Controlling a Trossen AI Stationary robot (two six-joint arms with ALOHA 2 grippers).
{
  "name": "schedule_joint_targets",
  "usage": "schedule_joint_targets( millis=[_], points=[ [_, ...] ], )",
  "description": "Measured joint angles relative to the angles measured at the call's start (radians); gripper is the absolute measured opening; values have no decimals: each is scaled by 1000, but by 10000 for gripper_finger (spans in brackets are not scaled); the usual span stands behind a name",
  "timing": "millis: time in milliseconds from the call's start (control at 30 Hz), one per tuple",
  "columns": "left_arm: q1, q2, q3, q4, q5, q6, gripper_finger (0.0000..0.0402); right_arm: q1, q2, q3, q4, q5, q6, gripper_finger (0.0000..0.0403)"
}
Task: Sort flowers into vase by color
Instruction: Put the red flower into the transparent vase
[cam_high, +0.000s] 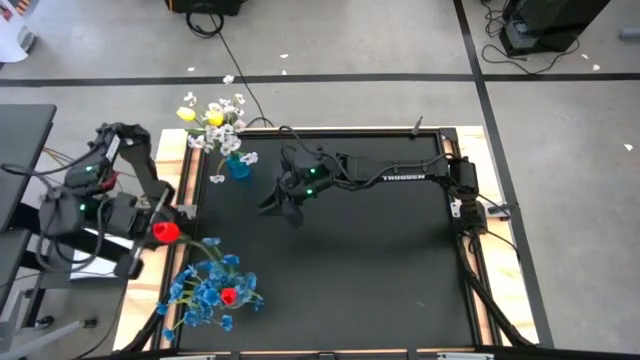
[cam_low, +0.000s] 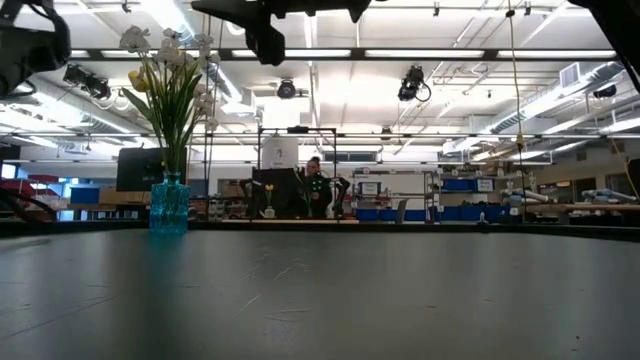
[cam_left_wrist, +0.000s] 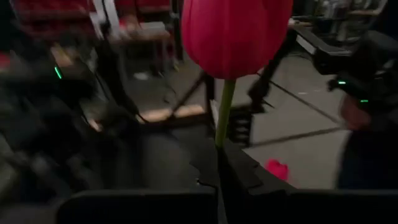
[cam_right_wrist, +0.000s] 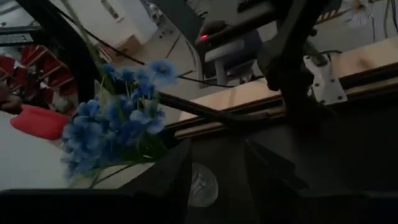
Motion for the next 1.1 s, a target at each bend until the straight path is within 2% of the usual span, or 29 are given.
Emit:
schedule_joint_targets(
  millis=[100,200,800,1100],
  points=[
    [-51,-4,3,-118,23,-185,4,0,0,0,-1,17,0,154],
    [-72,-4,3,-190,40,-303,4,0,0,0,0,48,0,153],
    [-69,-11,3,-201,78,-316,6,2,0,0,7,112,37,153],
    [51,-11,3,-205,209,-310,6,0,0,0,11,139,35,153]
  ],
)
